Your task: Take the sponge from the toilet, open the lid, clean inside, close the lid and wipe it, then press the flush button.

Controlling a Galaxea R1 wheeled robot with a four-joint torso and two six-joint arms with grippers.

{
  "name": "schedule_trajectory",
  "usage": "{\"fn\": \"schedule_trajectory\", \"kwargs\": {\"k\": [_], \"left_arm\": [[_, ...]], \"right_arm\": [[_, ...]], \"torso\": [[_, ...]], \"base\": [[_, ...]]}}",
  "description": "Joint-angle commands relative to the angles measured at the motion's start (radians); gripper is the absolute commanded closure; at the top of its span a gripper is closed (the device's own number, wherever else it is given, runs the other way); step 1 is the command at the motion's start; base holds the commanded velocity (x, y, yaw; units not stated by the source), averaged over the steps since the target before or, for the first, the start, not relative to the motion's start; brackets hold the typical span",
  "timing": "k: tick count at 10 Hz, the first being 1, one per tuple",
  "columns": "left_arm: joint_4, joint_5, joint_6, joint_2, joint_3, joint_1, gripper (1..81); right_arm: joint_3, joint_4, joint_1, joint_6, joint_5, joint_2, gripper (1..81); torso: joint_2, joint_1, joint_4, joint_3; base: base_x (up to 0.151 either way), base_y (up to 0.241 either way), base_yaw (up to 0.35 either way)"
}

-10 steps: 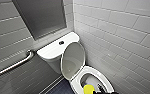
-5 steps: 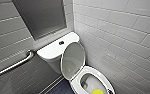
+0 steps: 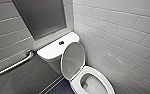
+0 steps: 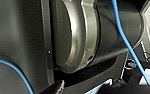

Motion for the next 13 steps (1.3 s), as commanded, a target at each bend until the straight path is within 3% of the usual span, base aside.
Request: {"fn": "schedule_trajectory", "kwargs": {"k": [1, 4, 5, 7, 10, 13], "left_arm": [[0.009, 0.074, 0.003, -0.107, 0.161, 0.001, 1.0], [0.006, 0.076, 0.001, -0.155, 0.215, -0.047, 1.0], [0.004, 0.079, -0.002, -0.213, 0.301, -0.073, 1.0], [-0.001, 0.098, -0.004, -0.338, 0.519, -0.118, 1.0], [-0.021, 0.149, -0.004, -0.436, 0.662, -0.187, 1.0], [-0.08, 0.234, -0.004, -0.511, 0.794, -0.322, 1.0]], "right_arm": [[0.006, -0.01, -0.017, 0.005, -0.091, -0.125, 81.1], [-0.008, -0.012, -0.109, 0.002, -0.091, -0.148, 81.1], [-0.035, -0.036, -0.152, 0.0, -0.091, -0.146, 81.1], [-0.082, -0.136, -0.253, 0.002, -0.055, -0.124, 81.1], [-0.23, -0.239, -0.396, -0.001, 0.067, -0.045, 81.1], [-0.353, -0.323, -0.489, -0.001, 0.092, 0.047, 81.1]], "torso": [[0.0, 0.0, 0.0, 0.0], [0.0, 0.0, 0.0, 0.0], [0.0, 0.0, 0.0, 0.0], [0.0, 0.0, 0.0, 0.0], [0.0, 0.0, 0.0, 0.0], [0.0, 0.0, 0.0, 0.0]], "base": [[0.0, 0.0, 0.0], [0.0, 0.0, 0.0], [0.0, 0.0, 0.0], [0.0, 0.0, 0.0], [0.0, 0.0, 0.0], [0.0, 0.0, 0.0]]}}
